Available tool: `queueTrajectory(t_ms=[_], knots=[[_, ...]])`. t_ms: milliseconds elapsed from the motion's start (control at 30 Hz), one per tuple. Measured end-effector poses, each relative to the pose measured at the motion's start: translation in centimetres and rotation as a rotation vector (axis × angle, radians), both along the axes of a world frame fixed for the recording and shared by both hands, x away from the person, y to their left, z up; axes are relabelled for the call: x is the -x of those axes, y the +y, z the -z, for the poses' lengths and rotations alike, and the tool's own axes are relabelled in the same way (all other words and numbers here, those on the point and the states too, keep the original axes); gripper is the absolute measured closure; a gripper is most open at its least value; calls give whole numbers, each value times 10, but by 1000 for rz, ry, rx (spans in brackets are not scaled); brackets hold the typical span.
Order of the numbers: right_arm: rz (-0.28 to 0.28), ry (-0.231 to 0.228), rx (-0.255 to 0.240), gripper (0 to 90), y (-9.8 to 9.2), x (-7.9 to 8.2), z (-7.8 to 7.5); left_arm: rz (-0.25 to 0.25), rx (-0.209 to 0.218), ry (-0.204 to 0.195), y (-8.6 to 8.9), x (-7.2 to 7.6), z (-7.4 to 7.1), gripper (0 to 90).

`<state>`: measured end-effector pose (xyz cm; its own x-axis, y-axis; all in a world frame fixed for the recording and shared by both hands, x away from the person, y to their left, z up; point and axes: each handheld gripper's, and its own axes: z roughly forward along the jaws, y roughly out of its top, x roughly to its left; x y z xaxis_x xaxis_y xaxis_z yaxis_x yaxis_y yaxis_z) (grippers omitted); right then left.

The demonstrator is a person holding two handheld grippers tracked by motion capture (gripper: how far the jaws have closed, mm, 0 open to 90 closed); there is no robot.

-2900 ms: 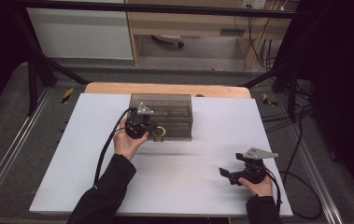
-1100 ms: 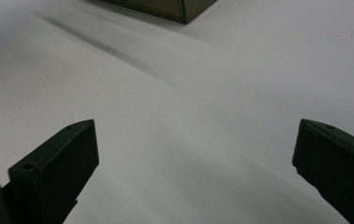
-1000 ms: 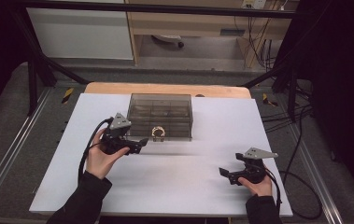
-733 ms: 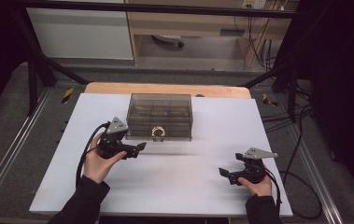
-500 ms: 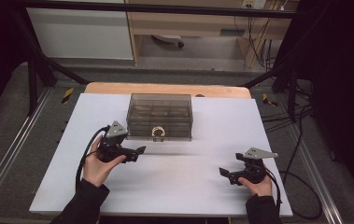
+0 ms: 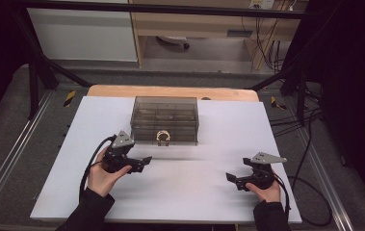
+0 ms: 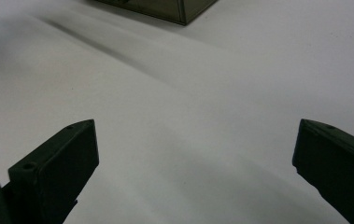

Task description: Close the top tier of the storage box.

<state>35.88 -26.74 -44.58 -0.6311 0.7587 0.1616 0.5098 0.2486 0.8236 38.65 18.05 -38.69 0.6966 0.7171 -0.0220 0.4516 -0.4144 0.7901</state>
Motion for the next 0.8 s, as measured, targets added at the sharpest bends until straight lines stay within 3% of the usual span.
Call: queueTrajectory(t_ms=[533,567,800], knots=[[-4,-1,4,10,0,0,0,13,-33,22,-9,-1,5,442],[-2,0,3,10,0,0,0,44,-26,-7,-10,-4,5,459],[-1,-2,4,10,0,1,0,26,-33,14,-13,-7,6,578]])
